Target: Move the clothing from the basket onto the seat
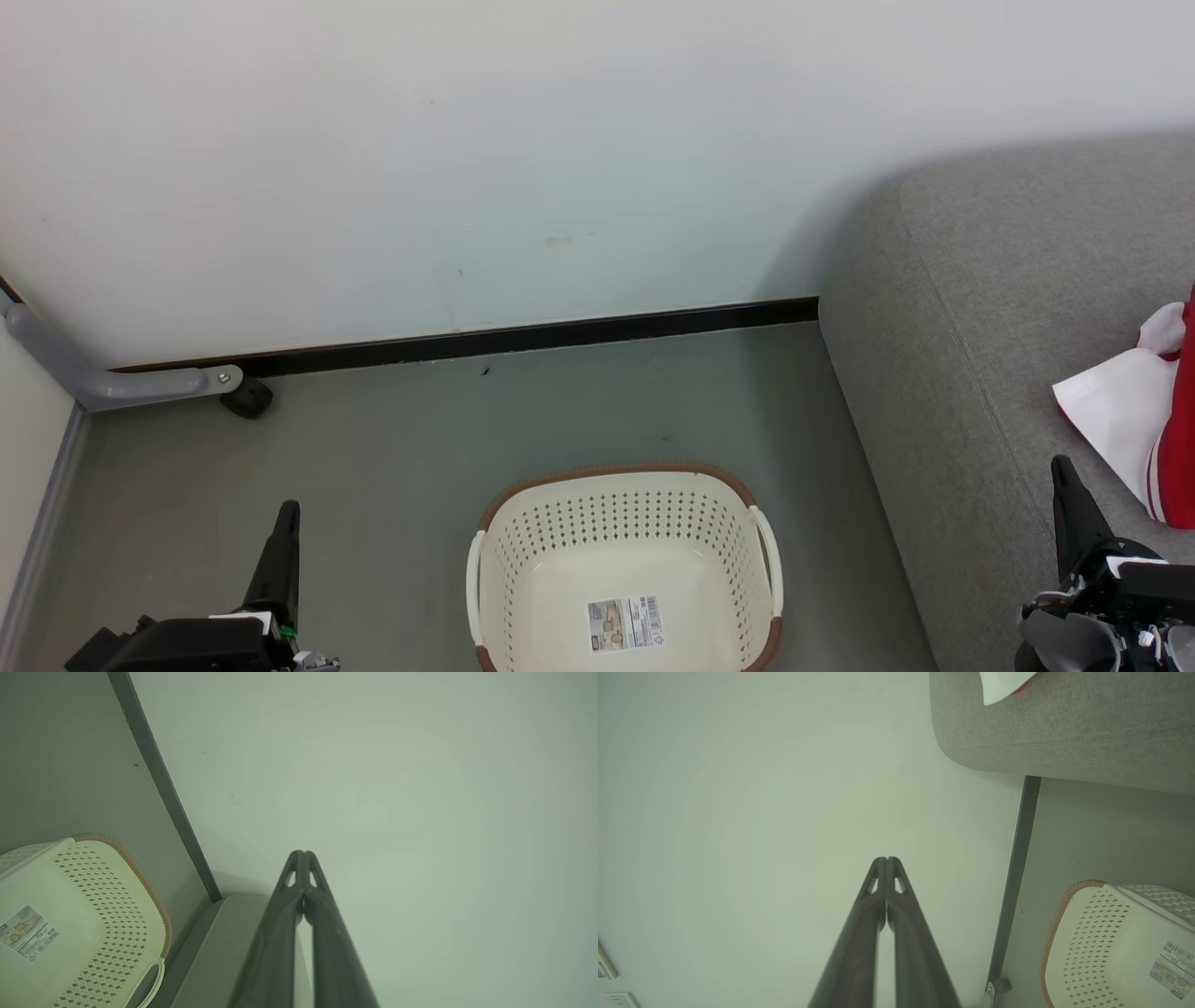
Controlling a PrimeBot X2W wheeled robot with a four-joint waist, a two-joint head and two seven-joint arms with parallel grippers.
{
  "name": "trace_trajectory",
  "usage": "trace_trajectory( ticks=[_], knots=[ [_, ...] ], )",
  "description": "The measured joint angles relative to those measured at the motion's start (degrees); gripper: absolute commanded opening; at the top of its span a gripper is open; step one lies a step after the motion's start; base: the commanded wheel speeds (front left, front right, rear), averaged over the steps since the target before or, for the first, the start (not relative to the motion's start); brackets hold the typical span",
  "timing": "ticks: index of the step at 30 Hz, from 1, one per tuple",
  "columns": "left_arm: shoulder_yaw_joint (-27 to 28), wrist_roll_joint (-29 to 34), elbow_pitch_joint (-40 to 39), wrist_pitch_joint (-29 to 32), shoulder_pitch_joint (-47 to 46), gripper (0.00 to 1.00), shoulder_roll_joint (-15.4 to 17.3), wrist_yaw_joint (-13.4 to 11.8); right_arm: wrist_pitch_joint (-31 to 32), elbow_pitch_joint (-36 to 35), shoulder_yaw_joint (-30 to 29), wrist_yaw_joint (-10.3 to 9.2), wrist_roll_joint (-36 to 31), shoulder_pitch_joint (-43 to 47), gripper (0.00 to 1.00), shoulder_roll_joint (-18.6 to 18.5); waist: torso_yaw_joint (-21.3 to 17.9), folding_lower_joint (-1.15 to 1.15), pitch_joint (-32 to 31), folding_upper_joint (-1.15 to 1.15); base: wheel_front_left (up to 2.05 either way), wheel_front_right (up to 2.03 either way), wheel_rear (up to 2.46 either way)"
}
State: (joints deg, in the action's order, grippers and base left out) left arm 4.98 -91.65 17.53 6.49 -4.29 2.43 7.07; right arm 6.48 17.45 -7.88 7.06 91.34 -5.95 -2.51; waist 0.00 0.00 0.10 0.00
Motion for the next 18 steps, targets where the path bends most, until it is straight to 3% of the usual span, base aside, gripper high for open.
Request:
trace_trajectory(
  ticks=[18],
  knots=[
    [0.0,-0.1,0.0,0.0,0.0,0.0,0.0,0.0,0.0,0.0,0.0,0.0,0.0,0.0,0.0,0.0,0.0,0.0,0.0,0.0,0.0,0.0,0.0]
  ],
)
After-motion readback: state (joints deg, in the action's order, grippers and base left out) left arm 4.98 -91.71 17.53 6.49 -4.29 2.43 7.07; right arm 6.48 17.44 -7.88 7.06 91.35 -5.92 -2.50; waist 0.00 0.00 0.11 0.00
